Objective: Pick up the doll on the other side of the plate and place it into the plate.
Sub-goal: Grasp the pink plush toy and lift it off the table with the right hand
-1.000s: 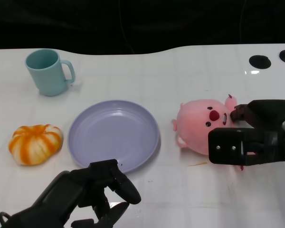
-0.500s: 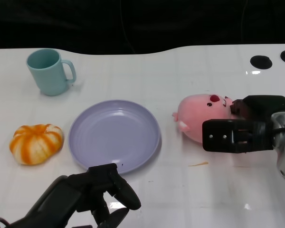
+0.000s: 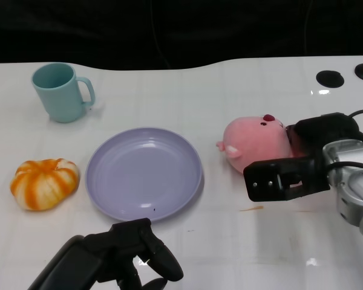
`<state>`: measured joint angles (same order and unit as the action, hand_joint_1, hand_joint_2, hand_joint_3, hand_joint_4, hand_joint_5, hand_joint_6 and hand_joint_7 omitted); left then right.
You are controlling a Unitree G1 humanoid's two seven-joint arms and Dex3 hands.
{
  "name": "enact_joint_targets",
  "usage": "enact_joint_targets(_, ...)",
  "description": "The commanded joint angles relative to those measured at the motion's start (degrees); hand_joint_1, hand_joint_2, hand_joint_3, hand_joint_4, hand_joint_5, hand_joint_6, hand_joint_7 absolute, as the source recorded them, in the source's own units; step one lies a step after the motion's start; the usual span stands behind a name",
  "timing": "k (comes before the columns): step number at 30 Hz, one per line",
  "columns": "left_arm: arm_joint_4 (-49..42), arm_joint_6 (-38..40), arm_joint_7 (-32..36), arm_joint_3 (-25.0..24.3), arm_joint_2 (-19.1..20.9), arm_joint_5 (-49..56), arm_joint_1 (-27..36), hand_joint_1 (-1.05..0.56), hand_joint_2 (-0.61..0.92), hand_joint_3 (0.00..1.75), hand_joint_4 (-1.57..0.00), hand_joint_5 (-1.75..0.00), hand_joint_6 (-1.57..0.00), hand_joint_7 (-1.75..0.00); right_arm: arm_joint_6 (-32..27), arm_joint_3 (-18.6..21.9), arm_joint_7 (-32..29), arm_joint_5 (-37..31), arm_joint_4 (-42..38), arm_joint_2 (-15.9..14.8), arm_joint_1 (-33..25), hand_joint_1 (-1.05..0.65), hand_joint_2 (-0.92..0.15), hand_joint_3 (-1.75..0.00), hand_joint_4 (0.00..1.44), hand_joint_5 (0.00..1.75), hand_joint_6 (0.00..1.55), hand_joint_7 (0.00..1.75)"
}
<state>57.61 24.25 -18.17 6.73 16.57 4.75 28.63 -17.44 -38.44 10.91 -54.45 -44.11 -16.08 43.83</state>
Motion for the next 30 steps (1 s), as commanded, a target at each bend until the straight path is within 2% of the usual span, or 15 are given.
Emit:
enact_joint_targets(1, 1.5, 1.3, 0.5, -0.1, 0.7, 0.4, 0.6, -0.2, 0.76, 0.73, -0.62, -1.63, -0.63, -1.16, 3.0, -2.4, -2.4, -1.1, -5.3, 1.1, 1.0, -0.69, -0.92, -0.18, 0.35, 0.51, 0.6, 0.05)
enact_joint_targets(6, 1.9, 2.1, 0.6, -0.1, 1.0, 0.4, 0.3, -0.19, 0.76, 0.74, -0.62, -1.63, -0.62, -1.16, 6.1, -3.7, -9.6, -2.0, -9.0, 1.2, 2.4, -0.53, -0.92, -0.18, 0.56, 0.58, 0.73, 0.07)
enact_joint_targets(7, 1.9, 2.2, 0.6, -0.1, 1.1, 0.4, 0.2, -0.19, 0.76, 0.74, -0.62, -1.63, -0.62, -1.16, 6.8, -3.8, -11.8, -2.1, -9.5, 1.1, 2.3, -0.49, -0.92, -0.14, 0.62, 0.71, 0.81, 0.06)
enact_joint_targets(8, 1.9, 2.3, 0.6, -0.2, 1.1, 0.4, 0.0, -0.19, 0.75, 0.75, -0.62, -1.63, -0.62, -1.16, 7.3, -3.6, -13.5, -1.9, -10.2, 1.2, 2.4, -0.43, -0.92, -0.09, 0.67, 1.05, 0.91, 0.05)
enact_joint_targets(10, 1.9, 2.5, 0.5, -0.3, 1.3, 0.4, -0.2, -0.19, 0.75, 0.75, -0.62, -1.63, -0.62, -1.16, 8.1, -3.0, -16.2, -1.3, -11.2, 1.5, 2.4, -0.37, -0.92, -0.08, 0.82, 1.58, 1.01, 0.05)
enact_joint_targets(11, 1.8, 2.5, 0.5, -0.4, 1.4, 0.4, -0.3, -0.19, 0.76, 0.75, -0.62, -1.62, -0.62, -1.16, 8.3, -2.2, -17.4, -0.4, -11.4, 1.7, 2.3, -0.36, -0.92, -0.1, 0.87, 1.66, 1.04, 0.06)
enact_joint_targets(12, 1.7, 2.5, 0.4, -0.4, 1.5, 0.4, -0.4, -0.19, 0.76, 0.74, -0.62, -1.62, -0.62, -1.16, 8.3, -0.9, -18.1, 0.9, -11.6, 2.0, 2.1, -0.36, -0.92, -0.14, 0.94, 1.7, 1.08, 0.07)
enact_joint_targets(15, 1.3, 2.4, 0.4, -0.3, 1.7, 0.4, -0.7, -0.2, 0.77, 0.73, -0.62, -1.61, -0.61, -1.17, 7.6, 1.7, -20.1, 3.7, -11.8, 2.5, 1.6, -0.38, -0.92, -0.27, 0.86, 1.72, 1.09, 0.06)
enact_joint_targets(19, 0.4, 2.1, 0.6, -0.3, 1.7, 0.4, -1.2, -0.2, 0.77, 0.72, -0.62, -1.61, -0.61, -1.17, 8.6, 3.6, -22.2, 5.6, -10.7, 1.2, 1.0, -0.35, -0.92, -0.25, 0.83, 1.67, 1.1, 0.06)
enact_joint_targets(23, -0.7, 1.5, 0.6, -0.3, 1.8, 0.6, -1.6, -0.19, 0.77, 0.71, -0.62, -1.61, -0.61, -1.18, 10.4, 5.8, -24.7, 7.4, -9.2, -0.3, -0.1, -0.35, -0.92, -0.22, 0.9, 1.7, 1.18, 0.09)
enact_joint_targets(24, -0.9, 1.4, 0.6, -0.4, 1.8, 0.6, -1.6, -0.19, 0.77, 0.71, -0.62, -1.61, -0.61, -1.18, 11.9, 6.8, -26.1, 8.3, -8.4, -0.9, -0.8, -0.34, -0.92, -0.2, 0.91, 1.73, 1.22, 0.17)
enact_joint_targets(26, -0.9, 1.3, 0.5, -0.6, 1.8, 0.4, -1.4, -0.19, 0.78, 0.7, -0.62, -1.61, -0.61, -1.18, 14.3, 8.6, -28.2, 9.9, -6.6, -1.9, -2.3, -0.31, -0.92, -0.15, 0.93, 1.74, 0.95, 0.89)
enact_joint_targets(27, -0.9, 1.3, 0.4, -0.8, 1.8, 0.2, -1.3, -0.19, 0.78, 0.7, -0.62, -1.61, -0.61, -1.18, 15.2, 9.5, -28.8, 10.6, -5.3, -2.4, -3.0, -0.3, -0.92, -0.14, 0.93, 1.74, 0.91, 0.91)
enact_joint_targets(29, -0.6, 1.4, 0.3, -1.0, 1.9, 0.0, -1.2, -0.18, 0.78, 0.69, -0.61, -1.62, -0.61, -1.18, 16.1, 10.6, -29.5, 11.4, -3.3, -2.9, -4.1, -0.29, -0.91, -0.12, 0.94, 1.75, 1.02, 0.61)
enact_joint_targets(30, -0.6, 1.4, 0.3, -1.2, 1.9, -0.1, -1.1, -0.18, 0.78, 0.69, -0.61, -1.62, -0.61, -1.17, 16.3, 11.3, -29.9, 11.8, -2.4, -2.9, -4.7, -0.29, -0.91, -0.12, 0.94, 1.75, 1.05, 0.57)
